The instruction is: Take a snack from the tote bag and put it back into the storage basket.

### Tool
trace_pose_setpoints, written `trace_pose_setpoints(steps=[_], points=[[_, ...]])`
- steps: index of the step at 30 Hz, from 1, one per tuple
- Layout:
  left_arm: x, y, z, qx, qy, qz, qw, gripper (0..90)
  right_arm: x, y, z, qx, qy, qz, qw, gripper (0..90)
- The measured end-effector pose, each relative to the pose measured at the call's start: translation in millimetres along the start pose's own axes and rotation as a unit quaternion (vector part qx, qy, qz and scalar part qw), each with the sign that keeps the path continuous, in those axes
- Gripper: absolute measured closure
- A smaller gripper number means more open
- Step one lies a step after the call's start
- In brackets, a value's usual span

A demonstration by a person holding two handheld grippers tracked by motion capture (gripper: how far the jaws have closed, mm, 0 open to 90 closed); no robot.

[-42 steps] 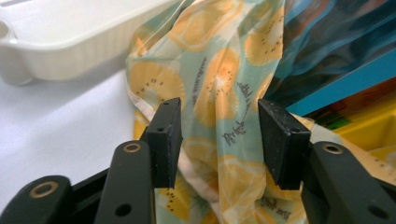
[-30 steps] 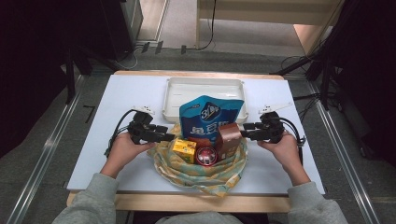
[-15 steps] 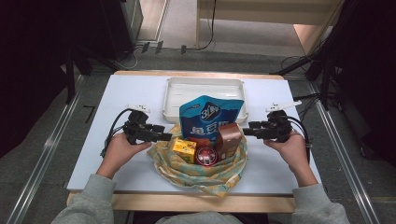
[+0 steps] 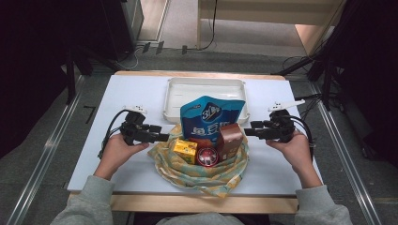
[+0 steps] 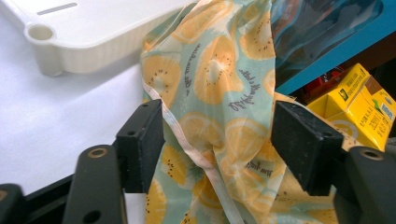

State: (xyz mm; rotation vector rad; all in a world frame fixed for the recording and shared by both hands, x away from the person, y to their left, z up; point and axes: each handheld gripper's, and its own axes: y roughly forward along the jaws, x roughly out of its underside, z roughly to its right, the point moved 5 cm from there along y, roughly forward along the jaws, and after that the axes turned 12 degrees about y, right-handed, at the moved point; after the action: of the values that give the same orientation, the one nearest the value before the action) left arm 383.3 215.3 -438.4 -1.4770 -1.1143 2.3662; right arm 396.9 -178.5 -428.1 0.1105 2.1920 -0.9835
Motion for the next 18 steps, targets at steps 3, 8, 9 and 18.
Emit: trace_pose_setpoints(steps=[3,8,9,18], points=[[-0.1,-0.5,-0.5,0.001,0.002,0.003,1.0000,32.7,-2.0,-3.2,-2.6,0.001,-0.003,0.000,1.0000,50.1],[1.0,-0.8,-0.6,-0.001,-0.001,0.002,1.0000,32.8,-7.5,-6.7,-5.7,0.001,-0.014,0.002,0.9999,50.2],[1.2,-1.1,-0.4,-0.002,-0.001,0.002,1.0000,32.9,-9.3,-8.3,-7.2,0.001,-0.014,0.003,0.9999,50.2],[0.5,-4.6,-0.8,-0.015,-0.001,0.003,0.9999,38.5,-25.3,-25.5,-19.9,-0.004,-0.035,0.016,0.9993,51.0]])
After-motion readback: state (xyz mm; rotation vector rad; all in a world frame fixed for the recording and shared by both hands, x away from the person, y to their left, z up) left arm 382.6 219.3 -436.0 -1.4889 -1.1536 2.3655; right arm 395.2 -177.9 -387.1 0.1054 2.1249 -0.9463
